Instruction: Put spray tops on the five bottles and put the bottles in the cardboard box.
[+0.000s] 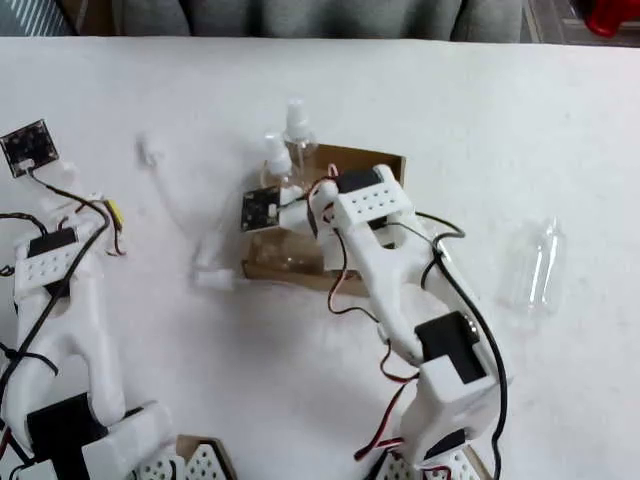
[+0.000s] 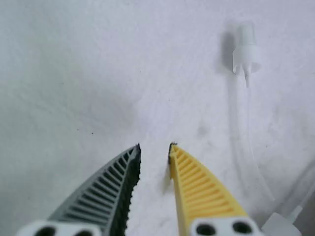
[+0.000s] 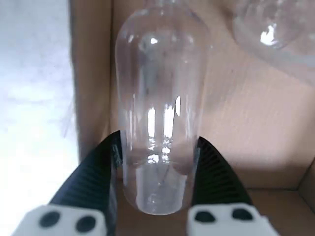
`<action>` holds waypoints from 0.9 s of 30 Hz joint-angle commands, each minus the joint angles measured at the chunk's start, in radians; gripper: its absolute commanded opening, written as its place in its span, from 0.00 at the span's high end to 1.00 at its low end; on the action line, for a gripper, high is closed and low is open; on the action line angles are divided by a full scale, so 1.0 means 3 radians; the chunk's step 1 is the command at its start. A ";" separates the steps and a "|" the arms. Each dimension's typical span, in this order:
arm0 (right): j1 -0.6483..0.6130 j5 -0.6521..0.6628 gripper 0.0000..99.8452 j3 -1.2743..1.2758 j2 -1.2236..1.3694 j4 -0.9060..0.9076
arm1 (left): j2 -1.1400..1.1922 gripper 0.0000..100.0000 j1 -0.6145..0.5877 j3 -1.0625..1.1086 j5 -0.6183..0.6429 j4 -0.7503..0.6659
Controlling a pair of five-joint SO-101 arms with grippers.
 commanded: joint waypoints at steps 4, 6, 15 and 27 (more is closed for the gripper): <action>0.0028 0.0005 0.98 -0.0271 -0.0371 0.0315 | -0.0003 0.89 0.0033 -0.0031 -0.0041 -0.0082; 0.0028 0.0005 0.98 -0.0286 -0.0463 0.0381 | -0.0003 0.89 0.0033 -0.0031 -0.0041 -0.0082; 0.0033 0.0005 0.98 -0.0286 -0.0985 0.0647 | -0.0003 0.89 0.0028 -0.0031 -0.0041 -0.0082; 0.0637 -0.0297 0.98 -0.0261 -0.1373 0.1066 | -0.0003 0.89 0.0028 -0.0031 -0.0041 -0.0077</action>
